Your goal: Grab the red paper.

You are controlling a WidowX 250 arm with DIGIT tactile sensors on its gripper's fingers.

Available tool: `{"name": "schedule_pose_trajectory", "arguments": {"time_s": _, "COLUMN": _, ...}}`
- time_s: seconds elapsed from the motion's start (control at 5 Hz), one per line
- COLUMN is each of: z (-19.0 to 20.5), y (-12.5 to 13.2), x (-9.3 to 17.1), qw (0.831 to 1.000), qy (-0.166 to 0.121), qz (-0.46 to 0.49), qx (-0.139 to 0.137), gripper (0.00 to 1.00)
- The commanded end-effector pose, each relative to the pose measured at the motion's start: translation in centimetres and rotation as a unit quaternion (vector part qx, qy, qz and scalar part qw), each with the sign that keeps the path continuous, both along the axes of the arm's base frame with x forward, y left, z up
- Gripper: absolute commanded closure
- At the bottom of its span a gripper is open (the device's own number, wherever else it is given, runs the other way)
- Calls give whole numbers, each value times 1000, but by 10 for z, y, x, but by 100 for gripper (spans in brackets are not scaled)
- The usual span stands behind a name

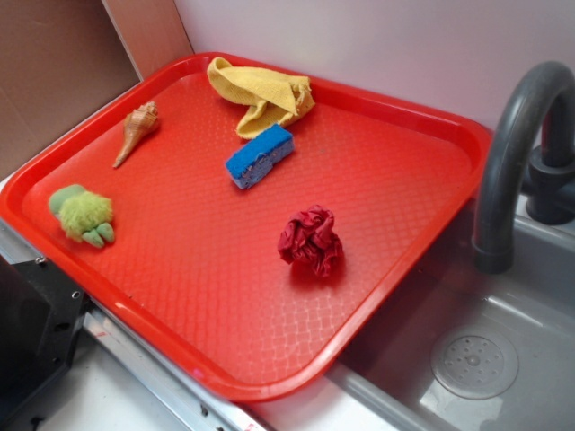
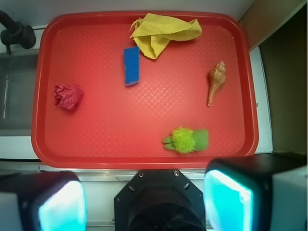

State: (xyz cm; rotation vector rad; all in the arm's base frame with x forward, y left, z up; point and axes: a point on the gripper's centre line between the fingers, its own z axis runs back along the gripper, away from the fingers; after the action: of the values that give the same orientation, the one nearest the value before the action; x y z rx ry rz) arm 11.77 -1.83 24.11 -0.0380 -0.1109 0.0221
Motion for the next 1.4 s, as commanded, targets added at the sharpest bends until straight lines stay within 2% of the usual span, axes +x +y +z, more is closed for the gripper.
{"name": "schedule_pose_trajectory", "arguments": {"time_s": 0.0, "z": 0, "y": 0, "x": 0, "qw": 1000, "qy": 0, "qz": 0, "qx": 0, "gripper": 0}}
{"name": "schedule_pose_trajectory", "arguments": {"time_s": 0.2, "z": -5, "y": -7, "x": 10, "qw": 994, "qy": -11, "qz": 104, "qx": 7, "gripper": 0}}
{"name": "schedule_pose_trajectory", "arguments": {"time_s": 0.4, "z": -14, "y": -22, "x": 24, "qw": 981, "qy": -24, "qz": 191, "qx": 8, "gripper": 0}}
{"name": "schedule_pose_trajectory", "arguments": {"time_s": 0.6, "z": -29, "y": -47, "x": 43, "qw": 976, "qy": -33, "qz": 212, "qx": -30, "gripper": 0}}
{"name": "schedule_pose_trajectory", "arguments": {"time_s": 0.8, "z": -45, "y": -66, "x": 60, "qw": 962, "qy": -22, "qz": 269, "qx": -53, "gripper": 0}}
{"name": "schedule_pose_trajectory", "arguments": {"time_s": 1.0, "z": -63, "y": -87, "x": 77, "qw": 952, "qy": -27, "qz": 295, "qx": -75, "gripper": 0}}
{"name": "schedule_pose_trajectory", "arguments": {"time_s": 1.2, "z": -84, "y": -104, "x": 90, "qw": 954, "qy": -19, "qz": 283, "qx": -93, "gripper": 0}}
